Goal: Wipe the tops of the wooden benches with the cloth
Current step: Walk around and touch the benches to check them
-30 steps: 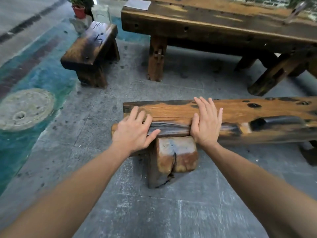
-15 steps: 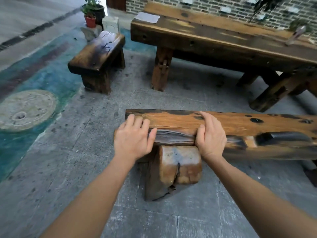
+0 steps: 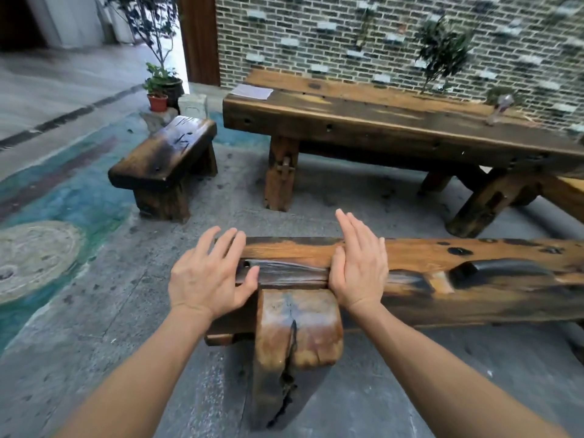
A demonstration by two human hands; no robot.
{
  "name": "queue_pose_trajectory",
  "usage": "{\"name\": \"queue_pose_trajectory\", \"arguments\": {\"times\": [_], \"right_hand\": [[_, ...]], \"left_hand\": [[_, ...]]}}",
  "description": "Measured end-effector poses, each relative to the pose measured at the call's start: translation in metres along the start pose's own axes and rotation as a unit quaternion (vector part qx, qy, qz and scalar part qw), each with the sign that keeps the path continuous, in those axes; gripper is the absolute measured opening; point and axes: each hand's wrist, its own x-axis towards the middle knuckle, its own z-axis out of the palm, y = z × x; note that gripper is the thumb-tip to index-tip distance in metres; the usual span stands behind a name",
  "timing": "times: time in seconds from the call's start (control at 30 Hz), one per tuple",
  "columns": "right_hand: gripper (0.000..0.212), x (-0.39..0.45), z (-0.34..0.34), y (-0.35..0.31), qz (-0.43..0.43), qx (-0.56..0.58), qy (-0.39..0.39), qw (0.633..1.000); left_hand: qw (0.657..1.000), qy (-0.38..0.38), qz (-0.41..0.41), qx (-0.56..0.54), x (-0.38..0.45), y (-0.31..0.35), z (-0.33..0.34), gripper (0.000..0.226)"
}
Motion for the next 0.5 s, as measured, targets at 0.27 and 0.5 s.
{"name": "queue_pose_trajectory", "arguments": {"times": [0.27,0.5], "right_hand": [[0.062,0.049,0.051,-0.002,-0.002,-0.031,0.041,0.999],[0.063,0.075,0.072,-0.005,0.011,-0.045,0.039,0.998]], "left_hand": [[0.999,0.037,0.011,0.015,0.053,-0.035,0.037,0.062],[0.997,0.068,0.025,0.017,0.083,-0.054,0.062,0.056]]}}
